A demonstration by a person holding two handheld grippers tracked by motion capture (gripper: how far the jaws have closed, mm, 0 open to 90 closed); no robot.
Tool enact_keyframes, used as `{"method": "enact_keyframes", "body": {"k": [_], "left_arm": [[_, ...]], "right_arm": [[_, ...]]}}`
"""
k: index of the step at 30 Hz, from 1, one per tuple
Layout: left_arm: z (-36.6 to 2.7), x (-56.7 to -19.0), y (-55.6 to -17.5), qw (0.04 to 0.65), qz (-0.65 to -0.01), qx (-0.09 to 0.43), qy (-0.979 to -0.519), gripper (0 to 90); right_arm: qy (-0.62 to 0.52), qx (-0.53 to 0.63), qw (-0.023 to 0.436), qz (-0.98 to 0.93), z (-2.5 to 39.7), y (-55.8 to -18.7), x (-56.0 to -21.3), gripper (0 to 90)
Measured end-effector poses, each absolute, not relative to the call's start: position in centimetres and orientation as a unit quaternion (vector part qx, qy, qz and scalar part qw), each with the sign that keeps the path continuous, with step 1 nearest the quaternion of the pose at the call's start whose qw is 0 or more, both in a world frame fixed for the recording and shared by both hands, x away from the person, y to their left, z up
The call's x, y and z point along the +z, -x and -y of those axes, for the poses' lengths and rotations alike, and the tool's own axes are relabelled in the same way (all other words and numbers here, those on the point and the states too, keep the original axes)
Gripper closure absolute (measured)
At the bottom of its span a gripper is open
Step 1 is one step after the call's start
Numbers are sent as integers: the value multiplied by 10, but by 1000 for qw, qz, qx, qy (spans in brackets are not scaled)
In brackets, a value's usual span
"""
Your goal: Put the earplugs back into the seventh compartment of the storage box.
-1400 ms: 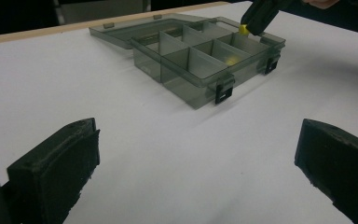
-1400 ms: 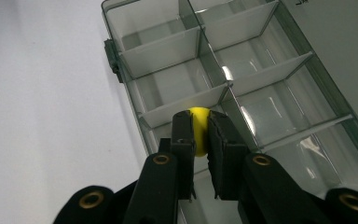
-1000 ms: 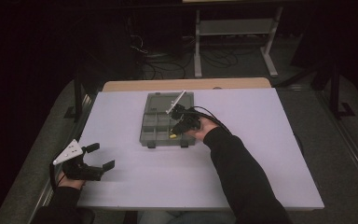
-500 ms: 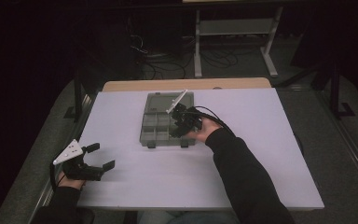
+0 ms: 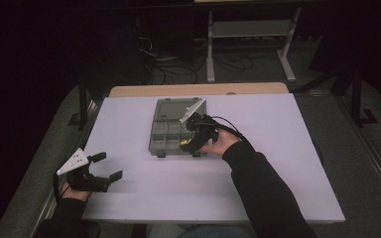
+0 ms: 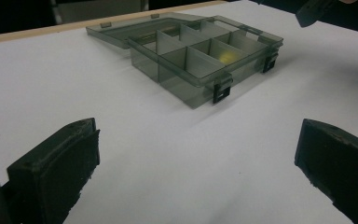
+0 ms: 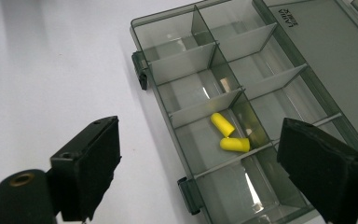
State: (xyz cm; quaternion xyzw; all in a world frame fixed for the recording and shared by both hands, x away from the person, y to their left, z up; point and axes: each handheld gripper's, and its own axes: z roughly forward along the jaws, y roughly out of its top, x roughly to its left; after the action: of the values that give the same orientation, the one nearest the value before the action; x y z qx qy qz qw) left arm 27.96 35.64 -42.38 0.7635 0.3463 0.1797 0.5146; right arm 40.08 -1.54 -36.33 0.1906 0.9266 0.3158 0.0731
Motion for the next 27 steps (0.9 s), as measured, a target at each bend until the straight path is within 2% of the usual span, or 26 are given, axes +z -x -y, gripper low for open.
{"method": "enact_keyframes", "body": {"k": [10,27], "left_arm": [[-356,-424,-280,513,-347,180,-764,0],[-356,-423,-279,513,-347,181,-764,0]], "right_arm": [[-205,334,83,-916,38,-389,-357,20],[-243,358,92,-897,93,-377,-352,0]]}}
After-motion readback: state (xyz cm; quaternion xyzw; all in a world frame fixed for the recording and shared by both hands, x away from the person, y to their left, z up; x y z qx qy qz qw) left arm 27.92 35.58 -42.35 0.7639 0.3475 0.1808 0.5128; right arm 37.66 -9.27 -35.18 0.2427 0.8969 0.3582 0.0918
